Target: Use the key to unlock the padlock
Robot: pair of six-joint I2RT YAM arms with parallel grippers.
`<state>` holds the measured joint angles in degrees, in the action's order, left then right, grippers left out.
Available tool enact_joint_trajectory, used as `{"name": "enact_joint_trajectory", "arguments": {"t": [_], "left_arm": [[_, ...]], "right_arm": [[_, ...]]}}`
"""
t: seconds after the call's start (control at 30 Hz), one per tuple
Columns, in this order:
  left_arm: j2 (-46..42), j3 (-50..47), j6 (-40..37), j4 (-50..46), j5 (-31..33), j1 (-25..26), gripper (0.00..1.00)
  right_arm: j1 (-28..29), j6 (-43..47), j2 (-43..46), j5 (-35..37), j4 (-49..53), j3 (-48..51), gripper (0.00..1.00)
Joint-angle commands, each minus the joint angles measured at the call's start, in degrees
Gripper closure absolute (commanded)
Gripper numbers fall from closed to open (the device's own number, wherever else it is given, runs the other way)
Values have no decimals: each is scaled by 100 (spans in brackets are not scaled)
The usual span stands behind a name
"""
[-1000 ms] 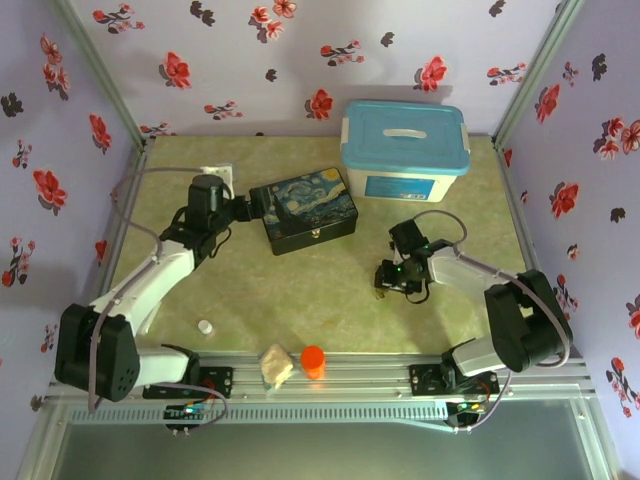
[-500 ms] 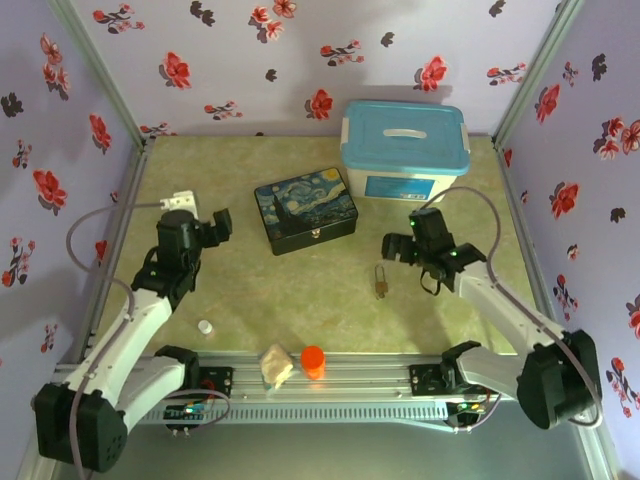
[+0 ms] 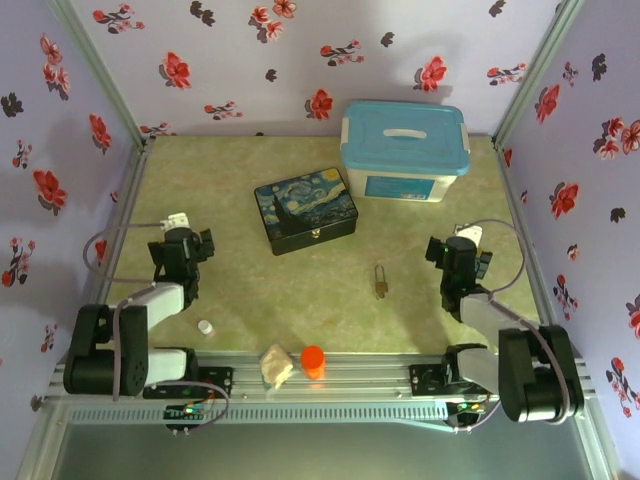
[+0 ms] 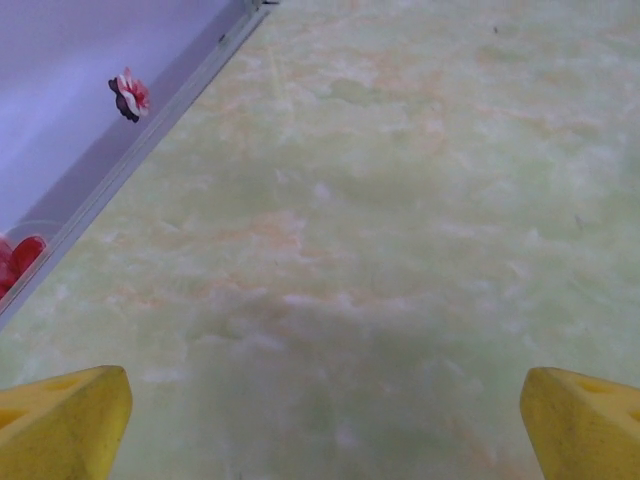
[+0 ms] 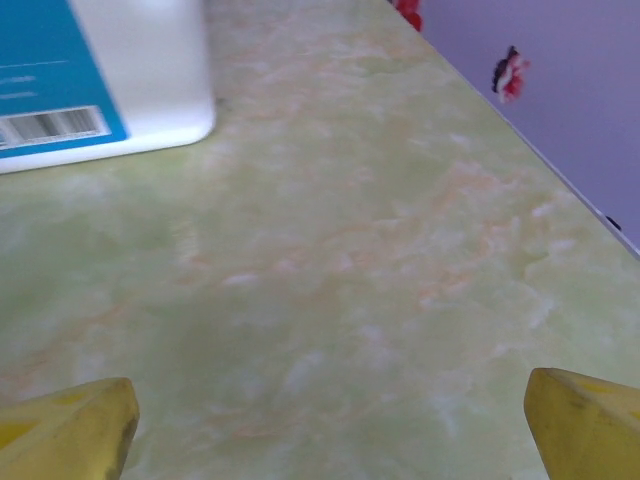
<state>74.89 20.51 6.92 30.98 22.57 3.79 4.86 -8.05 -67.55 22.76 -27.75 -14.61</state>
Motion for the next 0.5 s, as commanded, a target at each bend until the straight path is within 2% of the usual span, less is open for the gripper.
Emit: {"name": "enact_joint_trajectory", "arguments": {"t": [0.0, 0.17, 0.23, 0.3, 0.33, 0.37, 0.4, 0.47], "left_arm": [[339, 138, -162, 1140, -389, -211, 0], [1137, -65, -233, 2258, -857, -382, 0], [1414, -175, -277, 2822, -853, -379, 0], [1305, -103, -231, 2499, -877, -384, 0], [1378, -65, -279, 2559, -881, -379, 0], [1336, 27, -267, 2307, -896, -371, 0], [1347, 46, -279, 2280, -890, -364, 0], [1345, 51, -281, 2266, -877, -353, 0]], "right_arm": [[-86, 69, -620, -127, -2175, 42, 1], [-117, 320, -1363, -328, -2551, -255, 1], [-117, 390, -1860, -596, -2914, -286, 1], [-118, 502, -2371, -724, -3408, -361, 1], [-117, 505, -2328, -736, -3087, -465, 1], [-131, 399, -2126, -687, -2307, -692, 1], [-245, 303, -2120, -881, -2089, -809, 1], [-337, 273, -2215, -1004, -2410, -729, 1]]}}
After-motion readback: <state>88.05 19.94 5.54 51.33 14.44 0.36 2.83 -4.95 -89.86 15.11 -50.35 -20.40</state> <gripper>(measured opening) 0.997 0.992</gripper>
